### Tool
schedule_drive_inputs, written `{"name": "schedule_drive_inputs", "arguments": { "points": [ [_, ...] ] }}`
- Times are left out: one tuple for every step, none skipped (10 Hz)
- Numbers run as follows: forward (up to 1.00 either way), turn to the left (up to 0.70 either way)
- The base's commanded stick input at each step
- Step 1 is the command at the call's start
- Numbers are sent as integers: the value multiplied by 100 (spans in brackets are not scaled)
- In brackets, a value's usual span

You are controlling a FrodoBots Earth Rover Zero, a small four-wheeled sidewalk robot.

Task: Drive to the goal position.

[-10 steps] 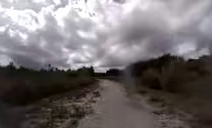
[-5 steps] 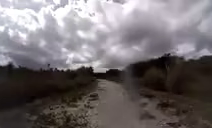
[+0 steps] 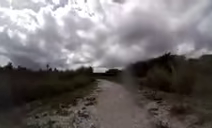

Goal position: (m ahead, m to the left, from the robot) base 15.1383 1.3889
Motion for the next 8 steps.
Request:
{"name": "schedule_drive_inputs", "arguments": {
  "points": [
    [69, 1],
    [69, 1],
    [69, 1],
    [69, 1],
    [69, 1],
    [69, 1],
    [69, 1],
    [69, 1]
  ]
}}
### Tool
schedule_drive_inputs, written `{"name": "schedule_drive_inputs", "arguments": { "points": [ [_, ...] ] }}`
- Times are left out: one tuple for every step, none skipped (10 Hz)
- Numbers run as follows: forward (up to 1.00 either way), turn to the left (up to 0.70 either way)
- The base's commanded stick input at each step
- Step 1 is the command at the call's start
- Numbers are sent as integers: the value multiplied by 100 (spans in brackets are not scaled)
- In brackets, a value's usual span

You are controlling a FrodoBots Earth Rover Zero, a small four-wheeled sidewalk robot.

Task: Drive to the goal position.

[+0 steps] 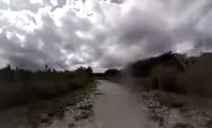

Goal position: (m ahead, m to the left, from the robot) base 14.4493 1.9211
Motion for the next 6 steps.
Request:
{"name": "schedule_drive_inputs", "arguments": {
  "points": [
    [69, 1],
    [69, 1],
    [69, 1],
    [69, 1],
    [69, 1],
    [69, 1]
  ]
}}
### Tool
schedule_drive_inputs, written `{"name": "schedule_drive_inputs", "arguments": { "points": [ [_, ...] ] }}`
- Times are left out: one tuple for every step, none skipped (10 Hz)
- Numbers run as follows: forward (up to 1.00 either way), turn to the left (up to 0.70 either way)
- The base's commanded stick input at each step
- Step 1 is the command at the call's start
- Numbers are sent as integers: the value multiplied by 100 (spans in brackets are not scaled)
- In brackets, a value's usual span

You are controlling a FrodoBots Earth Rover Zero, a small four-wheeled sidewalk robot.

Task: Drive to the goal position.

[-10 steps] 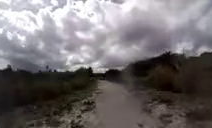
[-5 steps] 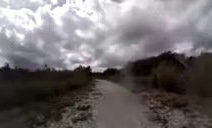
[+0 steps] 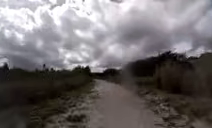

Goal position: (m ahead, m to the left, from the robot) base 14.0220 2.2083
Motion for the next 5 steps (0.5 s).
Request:
{"name": "schedule_drive_inputs", "arguments": {
  "points": [
    [69, 1],
    [69, 1],
    [69, 1],
    [69, 1],
    [69, 1]
  ]
}}
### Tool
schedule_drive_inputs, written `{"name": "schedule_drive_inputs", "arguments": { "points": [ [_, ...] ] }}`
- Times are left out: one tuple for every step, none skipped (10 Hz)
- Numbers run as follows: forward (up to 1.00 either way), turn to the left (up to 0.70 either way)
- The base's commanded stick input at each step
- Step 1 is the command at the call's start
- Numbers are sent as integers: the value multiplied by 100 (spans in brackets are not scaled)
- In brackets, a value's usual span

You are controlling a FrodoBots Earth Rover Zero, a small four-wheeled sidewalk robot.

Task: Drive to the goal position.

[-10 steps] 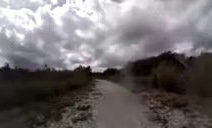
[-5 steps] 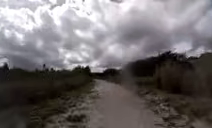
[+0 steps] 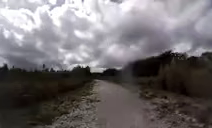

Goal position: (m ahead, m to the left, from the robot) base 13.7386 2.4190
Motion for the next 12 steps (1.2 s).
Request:
{"name": "schedule_drive_inputs", "arguments": {
  "points": [
    [69, 1],
    [69, 1],
    [69, 1],
    [69, 1],
    [69, 1],
    [69, 1],
    [69, 1],
    [69, 1],
    [69, 1],
    [69, 1],
    [69, 1],
    [69, 1]
  ]
}}
